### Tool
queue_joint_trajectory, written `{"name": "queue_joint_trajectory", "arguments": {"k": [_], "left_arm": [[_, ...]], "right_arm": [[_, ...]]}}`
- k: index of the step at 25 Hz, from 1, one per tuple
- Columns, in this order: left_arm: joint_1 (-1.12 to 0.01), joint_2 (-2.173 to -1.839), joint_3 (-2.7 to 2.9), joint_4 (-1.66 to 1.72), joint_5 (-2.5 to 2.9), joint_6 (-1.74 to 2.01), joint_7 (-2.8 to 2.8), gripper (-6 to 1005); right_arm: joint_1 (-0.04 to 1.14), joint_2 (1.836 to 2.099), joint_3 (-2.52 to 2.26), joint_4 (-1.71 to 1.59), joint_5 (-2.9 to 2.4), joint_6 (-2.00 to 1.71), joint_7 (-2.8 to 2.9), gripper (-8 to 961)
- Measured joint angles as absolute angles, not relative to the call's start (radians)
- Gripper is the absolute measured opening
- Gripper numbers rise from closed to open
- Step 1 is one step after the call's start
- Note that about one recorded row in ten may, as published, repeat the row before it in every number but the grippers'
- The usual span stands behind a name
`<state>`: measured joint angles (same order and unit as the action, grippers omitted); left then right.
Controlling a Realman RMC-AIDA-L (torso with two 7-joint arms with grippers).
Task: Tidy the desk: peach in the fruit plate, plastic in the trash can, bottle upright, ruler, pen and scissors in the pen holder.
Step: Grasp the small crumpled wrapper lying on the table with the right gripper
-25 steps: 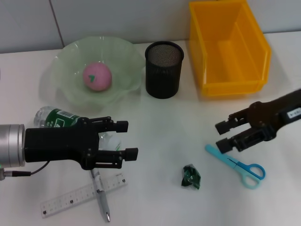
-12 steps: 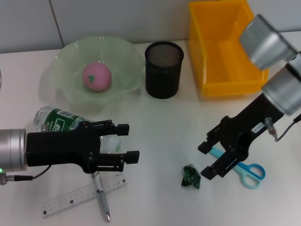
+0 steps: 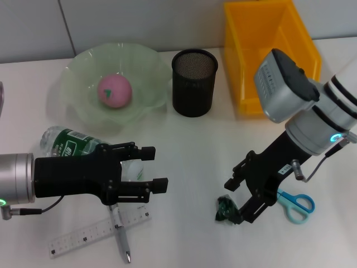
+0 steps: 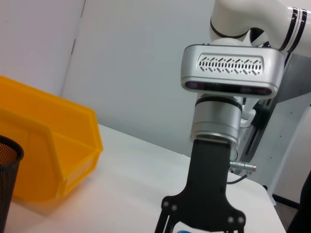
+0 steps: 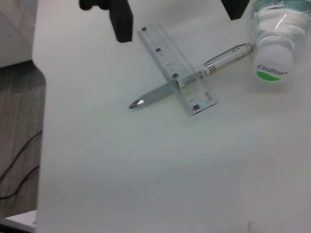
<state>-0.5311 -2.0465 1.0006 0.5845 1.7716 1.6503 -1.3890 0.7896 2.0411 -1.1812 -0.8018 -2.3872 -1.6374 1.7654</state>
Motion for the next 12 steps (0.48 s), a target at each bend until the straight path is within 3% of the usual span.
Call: {"name": "queue_joint_trajectory", "arguments": {"k": [12], "left_arm": [[-0.529,-2.048,0.992,0.585,1.772,1.650,-1.394,818]], "right_arm": [[0.779,2.064,-1.238,-0.789,-2.388,-1.561,1.720,775]]}}
